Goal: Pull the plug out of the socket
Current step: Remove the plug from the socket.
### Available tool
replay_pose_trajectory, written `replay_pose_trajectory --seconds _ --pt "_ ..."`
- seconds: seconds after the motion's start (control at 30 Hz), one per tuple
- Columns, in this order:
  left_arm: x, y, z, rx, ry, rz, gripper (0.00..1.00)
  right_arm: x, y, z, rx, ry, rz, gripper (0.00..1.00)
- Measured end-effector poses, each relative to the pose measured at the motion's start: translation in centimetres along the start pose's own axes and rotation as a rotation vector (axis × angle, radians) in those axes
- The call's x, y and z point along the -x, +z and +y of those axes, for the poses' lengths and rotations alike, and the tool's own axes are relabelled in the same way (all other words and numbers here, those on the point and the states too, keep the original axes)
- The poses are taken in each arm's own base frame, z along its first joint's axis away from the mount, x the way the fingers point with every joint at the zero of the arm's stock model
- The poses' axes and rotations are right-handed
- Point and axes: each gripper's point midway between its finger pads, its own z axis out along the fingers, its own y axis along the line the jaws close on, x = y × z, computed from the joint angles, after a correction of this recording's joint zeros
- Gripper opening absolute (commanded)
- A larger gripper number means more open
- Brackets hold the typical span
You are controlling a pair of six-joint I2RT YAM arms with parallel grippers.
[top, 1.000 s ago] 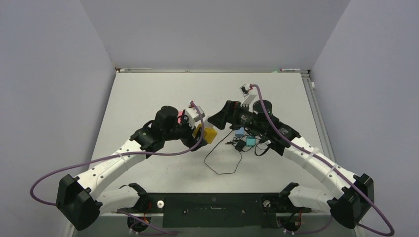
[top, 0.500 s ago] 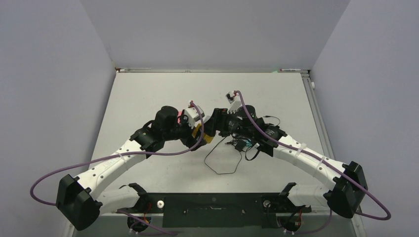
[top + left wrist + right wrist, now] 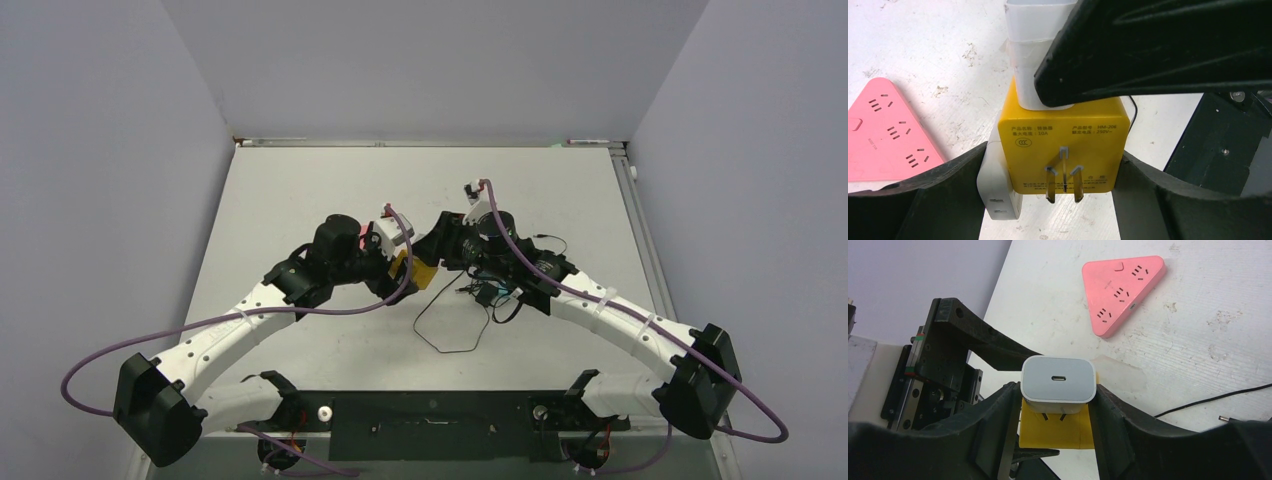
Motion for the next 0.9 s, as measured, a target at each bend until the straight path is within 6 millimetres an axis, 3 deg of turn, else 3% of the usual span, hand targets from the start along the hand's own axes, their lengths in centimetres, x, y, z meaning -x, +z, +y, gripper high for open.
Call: replay_pose_trajectory --seconds 0.4,0.9 --pt "0.0 0.0 0.1 0.004 0.001 0.0 0.0 0.4 0.1 -0.3 -0.023 0.02 -0.022 0.24" --pt "0.1 -0.1 0.1 -0.035 -0.034 -0.005 0.0 0.2 -0.2 0.9 -0.134 -0.096 -0.091 0.08"
